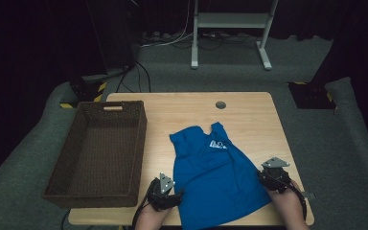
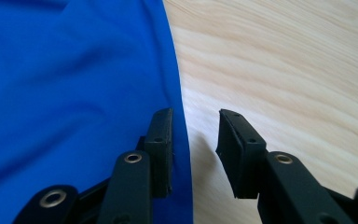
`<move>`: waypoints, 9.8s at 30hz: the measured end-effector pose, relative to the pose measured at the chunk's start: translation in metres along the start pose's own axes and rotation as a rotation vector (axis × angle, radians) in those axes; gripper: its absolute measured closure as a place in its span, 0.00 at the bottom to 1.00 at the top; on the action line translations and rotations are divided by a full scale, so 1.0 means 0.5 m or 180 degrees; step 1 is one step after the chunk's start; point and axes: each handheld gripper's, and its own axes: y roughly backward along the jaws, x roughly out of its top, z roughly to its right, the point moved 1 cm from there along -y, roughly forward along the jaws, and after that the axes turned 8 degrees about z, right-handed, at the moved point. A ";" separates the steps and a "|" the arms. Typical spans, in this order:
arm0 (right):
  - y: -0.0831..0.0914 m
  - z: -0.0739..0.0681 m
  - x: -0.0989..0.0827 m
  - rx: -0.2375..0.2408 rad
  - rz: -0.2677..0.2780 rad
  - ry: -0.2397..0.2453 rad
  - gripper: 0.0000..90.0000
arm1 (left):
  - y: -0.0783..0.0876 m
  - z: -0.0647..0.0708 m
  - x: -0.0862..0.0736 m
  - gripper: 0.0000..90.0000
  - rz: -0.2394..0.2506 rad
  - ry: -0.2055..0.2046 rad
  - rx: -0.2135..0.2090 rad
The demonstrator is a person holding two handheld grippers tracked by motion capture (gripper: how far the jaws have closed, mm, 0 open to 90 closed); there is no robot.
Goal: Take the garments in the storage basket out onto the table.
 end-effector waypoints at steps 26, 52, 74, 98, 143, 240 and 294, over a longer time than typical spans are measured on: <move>0.111 0.009 -0.109 -0.0039 0.0117 -0.0230 0.75 | 0.007 -0.011 0.000 0.33 -0.0065 -0.0046 0.0082; 0.048 -0.013 -0.050 0.0096 0.0162 -0.0241 0.69 | -0.009 -0.012 0.014 0.31 -0.0109 -0.0078 0.0085; 0.132 -0.025 -0.131 0.0194 0.0285 -0.0395 0.69 | 0.023 0.001 0.012 0.30 -0.0069 -0.0016 -0.0131; 0.133 -0.022 -0.140 0.0266 0.0370 -0.0421 0.70 | -0.105 0.004 0.090 0.51 -0.0147 -0.0321 0.0198; -0.053 -0.126 0.094 0.0248 0.0205 0.0133 0.69 | -0.046 -0.025 0.031 0.46 0.0032 0.0142 0.0187; -0.033 0.089 -0.011 -0.0120 0.0216 -0.0414 0.73 | -0.206 0.011 0.168 0.70 -0.0202 -0.0423 0.0225; 0.075 0.082 -0.107 0.0063 0.0251 -0.0531 0.72 | -0.072 -0.001 0.066 0.54 -0.0084 -0.0146 0.0037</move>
